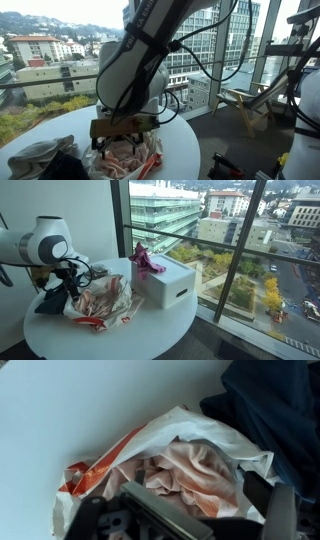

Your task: Put the t-shirts on top of the white storage container.

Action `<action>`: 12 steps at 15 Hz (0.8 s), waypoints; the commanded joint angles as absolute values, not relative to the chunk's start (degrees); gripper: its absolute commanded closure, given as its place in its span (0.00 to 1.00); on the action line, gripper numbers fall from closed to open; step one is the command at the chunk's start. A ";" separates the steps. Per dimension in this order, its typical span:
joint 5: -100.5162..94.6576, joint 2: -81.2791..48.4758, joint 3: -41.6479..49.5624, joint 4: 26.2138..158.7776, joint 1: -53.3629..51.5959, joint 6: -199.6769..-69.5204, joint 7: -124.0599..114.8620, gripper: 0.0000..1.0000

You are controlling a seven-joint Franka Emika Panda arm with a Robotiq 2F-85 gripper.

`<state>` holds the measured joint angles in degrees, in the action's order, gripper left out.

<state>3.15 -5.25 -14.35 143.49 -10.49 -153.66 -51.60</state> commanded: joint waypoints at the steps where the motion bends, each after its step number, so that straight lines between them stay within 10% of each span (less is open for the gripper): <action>1: -6.83 -8.08 -10.37 142.32 -12.67 -155.35 -58.77 0.00; 12: -16.61 -24.56 0.18 132.50 -19.67 -162.39 -65.96 0.00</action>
